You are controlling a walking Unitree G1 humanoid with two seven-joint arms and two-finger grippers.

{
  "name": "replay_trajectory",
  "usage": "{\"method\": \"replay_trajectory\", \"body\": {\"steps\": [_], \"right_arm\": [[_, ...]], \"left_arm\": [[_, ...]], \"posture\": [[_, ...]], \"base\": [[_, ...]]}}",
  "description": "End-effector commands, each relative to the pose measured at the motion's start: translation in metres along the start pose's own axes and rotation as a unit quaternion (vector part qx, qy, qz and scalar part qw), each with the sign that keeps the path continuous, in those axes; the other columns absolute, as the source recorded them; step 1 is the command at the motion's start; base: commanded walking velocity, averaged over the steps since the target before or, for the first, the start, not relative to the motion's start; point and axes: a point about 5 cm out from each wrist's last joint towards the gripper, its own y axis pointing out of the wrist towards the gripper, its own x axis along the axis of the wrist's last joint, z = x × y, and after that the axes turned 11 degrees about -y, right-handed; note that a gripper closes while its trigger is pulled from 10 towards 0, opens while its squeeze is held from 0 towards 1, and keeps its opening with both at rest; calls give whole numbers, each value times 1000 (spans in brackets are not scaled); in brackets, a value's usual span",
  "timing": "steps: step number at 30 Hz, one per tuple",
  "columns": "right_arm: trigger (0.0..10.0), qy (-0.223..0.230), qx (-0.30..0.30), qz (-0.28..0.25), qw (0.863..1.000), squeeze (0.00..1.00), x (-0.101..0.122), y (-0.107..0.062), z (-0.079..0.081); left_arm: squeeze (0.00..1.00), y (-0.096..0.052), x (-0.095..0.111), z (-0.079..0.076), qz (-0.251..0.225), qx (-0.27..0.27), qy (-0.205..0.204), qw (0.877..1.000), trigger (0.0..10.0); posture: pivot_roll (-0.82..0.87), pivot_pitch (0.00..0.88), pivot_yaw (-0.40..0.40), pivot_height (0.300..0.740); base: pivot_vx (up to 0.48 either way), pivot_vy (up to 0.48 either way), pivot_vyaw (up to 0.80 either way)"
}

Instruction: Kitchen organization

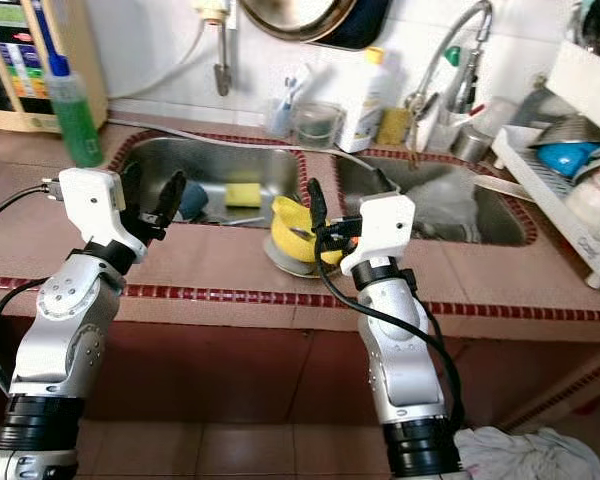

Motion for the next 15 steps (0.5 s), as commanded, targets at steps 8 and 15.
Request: {"method": "replay_trajectory", "body": {"steps": [8, 15], "right_arm": [[10000, -19, -25, 43, 999, 0, -21, -13, -13], [10000, -26, -40, 66, 997, 0, -34, -25, -20]], "left_arm": [[0, -4, 3, -10, -8, -47, 32, 998, 10000], [0, -7, -3, -19, -2, -76, 46, 996, 10000]], "posture": [[88, 0, -65, 740], [80, 0, -58, 740]], "base": [[0, 0, 0], [0, 0, 0]]}}
